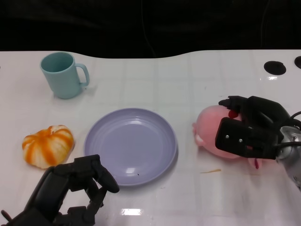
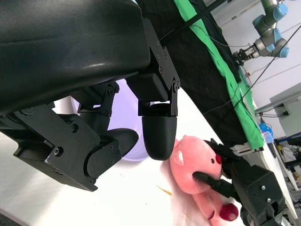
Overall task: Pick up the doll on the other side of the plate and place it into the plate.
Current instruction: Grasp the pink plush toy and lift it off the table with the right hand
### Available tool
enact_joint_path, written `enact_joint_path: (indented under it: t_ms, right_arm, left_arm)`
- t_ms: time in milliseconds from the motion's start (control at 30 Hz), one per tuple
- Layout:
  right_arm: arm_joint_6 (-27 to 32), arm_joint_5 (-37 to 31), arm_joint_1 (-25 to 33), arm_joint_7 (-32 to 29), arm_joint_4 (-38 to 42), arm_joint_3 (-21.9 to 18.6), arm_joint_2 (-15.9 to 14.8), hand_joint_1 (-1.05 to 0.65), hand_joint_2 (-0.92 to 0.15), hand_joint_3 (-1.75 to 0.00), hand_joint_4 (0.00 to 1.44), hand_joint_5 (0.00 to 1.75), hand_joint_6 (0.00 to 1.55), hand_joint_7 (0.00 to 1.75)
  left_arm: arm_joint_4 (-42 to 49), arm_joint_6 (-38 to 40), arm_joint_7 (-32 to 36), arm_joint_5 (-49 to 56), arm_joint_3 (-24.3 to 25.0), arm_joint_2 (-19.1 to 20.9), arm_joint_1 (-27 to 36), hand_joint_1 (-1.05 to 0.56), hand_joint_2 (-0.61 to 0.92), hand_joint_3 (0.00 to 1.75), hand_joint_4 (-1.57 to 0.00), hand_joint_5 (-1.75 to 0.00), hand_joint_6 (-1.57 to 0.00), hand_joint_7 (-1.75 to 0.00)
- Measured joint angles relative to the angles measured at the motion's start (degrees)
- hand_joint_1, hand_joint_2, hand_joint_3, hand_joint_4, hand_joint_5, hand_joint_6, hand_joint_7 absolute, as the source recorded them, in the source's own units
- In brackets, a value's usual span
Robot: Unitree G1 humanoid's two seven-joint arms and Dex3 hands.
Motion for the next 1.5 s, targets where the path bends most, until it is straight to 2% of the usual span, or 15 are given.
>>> enact_joint_path:
  t_ms: [33, 67, 100, 167, 233, 400, 500, 700, 767, 900, 967, 1000, 1100, 1300, 1500]
  right_arm:
    - [-0.4, 0.0, -0.2, -0.3, 0.3, 0.2, 0.0, -0.11, -0.88, -0.11, 0.81, 1.30, 1.02, 0.59]
    - [-0.9, -0.1, -0.4, -0.6, 0.6, 0.6, 0.0, -0.13, -0.88, -0.07, 0.84, 1.40, 1.10, 0.46]
    - [-1.4, -0.4, -0.5, -1.1, 0.8, 1.1, -0.1, -0.14, -0.88, -0.05, 0.83, 1.49, 1.14, 0.42]
    - [-1.8, -0.7, -0.8, -2.0, 1.1, 2.1, -0.2, -0.15, -0.90, -0.04, 0.80, 1.57, 1.18, 0.39]
    - [-2.1, -1.1, -1.0, -2.5, 1.2, 2.6, -0.2, -0.16, -0.91, -0.03, 0.80, 1.52, 1.17, 0.40]
    - [-3.0, -1.4, -1.0, -3.9, 1.2, 3.5, -0.3, -0.15, -0.91, -0.02, 0.79, 1.57, 1.12, 0.50]
    - [-3.2, -1.1, -1.0, -4.0, 1.3, 3.5, -0.3, -0.15, -0.92, -0.03, 0.77, 1.67, 1.04, 0.68]
    - [-3.6, -0.4, -1.0, -4.5, 1.3, 3.5, -0.3, -0.13, -0.90, -0.02, 0.77, 1.64, 1.02, 0.70]
    - [-3.8, -0.3, -0.9, -5.2, 1.0, 3.5, -0.3, -0.13, -0.91, -0.05, 0.77, 1.71, 0.94, 0.96]
    - [-4.8, -0.2, -0.1, -6.8, -0.2, 3.5, -0.3, -0.13, -0.89, -0.21, 0.82, 1.74, 0.75, 1.47]
    - [-5.4, 0.0, 0.3, -7.4, -0.6, 3.2, -0.3, -0.13, -0.74, -0.55, 0.84, 1.75, 0.73, 1.56]
    - [-5.7, 0.0, 0.5, -7.6, -0.7, 3.1, -0.3, -0.14, -0.67, -0.70, 0.85, 1.75, 0.74, 1.54]
    - [-6.6, 0.0, 0.8, -8.4, -0.9, 3.0, -0.3, -0.16, -0.62, -0.83, 0.85, 1.75, 0.76, 1.51]
    - [-7.6, -0.3, 1.4, -9.2, -2.2, 2.9, -0.3, -0.17, -0.59, -0.84, 0.91, 1.75, 0.75, 1.56]
    - [-7.7, -0.4, 2.0, -9.4, -3.4, 2.7, -0.5, -0.17, -0.57, -0.87, 0.89, 1.75, 0.76, 1.52]
  left_arm:
    - [0.0, 0.0, 0.0, 0.0, 0.0, 0.0, 0.0, -0.08, 0.53, 1.09, -0.78, -1.58, -0.84, -1.16]
    - [0.0, 0.0, 0.0, 0.0, 0.0, 0.0, 0.0, -0.08, 0.53, 1.09, -0.78, -1.58, -0.84, -1.16]
    - [0.0, 0.0, 0.0, 0.0, 0.0, -0.1, 0.0, -0.08, 0.53, 1.09, -0.78, -1.58, -0.84, -1.16]
    - [0.0, 0.0, 0.0, 0.0, 0.0, -0.1, 0.0, -0.09, 0.53, 1.09, -0.78, -1.58, -0.84, -1.16]
    - [0.0, 0.0, 0.0, 0.0, 0.0, -0.1, 0.0, -0.09, 0.53, 1.09, -0.78, -1.59, -0.84, -1.15]
    - [0.0, 0.0, 0.0, 0.0, 0.0, -0.2, -0.1, -0.09, 0.53, 1.09, -0.77, -1.59, -0.84, -1.16]
    - [0.0, 0.0, 0.0, 0.0, 0.0, -0.2, -0.1, -0.08, 0.53, 1.09, -0.77, -1.58, -0.84, -1.16]
    - [0.1, 0.0, 0.0, 0.0, 0.0, -0.2, -0.1, -0.08, 0.53, 1.09, -0.78, -1.57, -0.84, -1.17]
    - [0.2, 0.0, 0.0, 0.0, 0.0, -0.2, -0.2, -0.08, 0.52, 1.09, -0.78, -1.58, -0.84, -1.17]
    - [0.2, -0.1, 0.0, 0.0, 0.0, -0.2, -0.2, -0.07, 0.52, 1.10, -0.78, -1.58, -0.84, -1.17]
    - [0.2, -0.1, 0.0, 0.0, 0.0, -0.2, -0.2, -0.07, 0.52, 1.11, -0.78, -1.59, -0.84, -1.17]
    - [0.2, -0.1, 0.0, 0.0, 0.0, -0.2, -0.2, -0.07, 0.52, 1.11, -0.78, -1.59, -0.84, -1.17]
    - [0.2, -0.1, 0.0, 0.0, 0.0, -0.2, -0.3, -0.07, 0.51, 1.12, -0.78, -1.58, -0.84, -1.17]
    - [0.4, -0.1, 0.0, 0.0, 0.0, -0.2, -0.3, -0.06, 0.51, 1.12, -0.78, -1.57, -0.84, -1.17]
    - [0.4, -0.2, 0.0, 0.0, 0.0, -0.2, -0.4, -0.07, 0.52, 1.11, -0.78, -1.57, -0.84, -1.17]
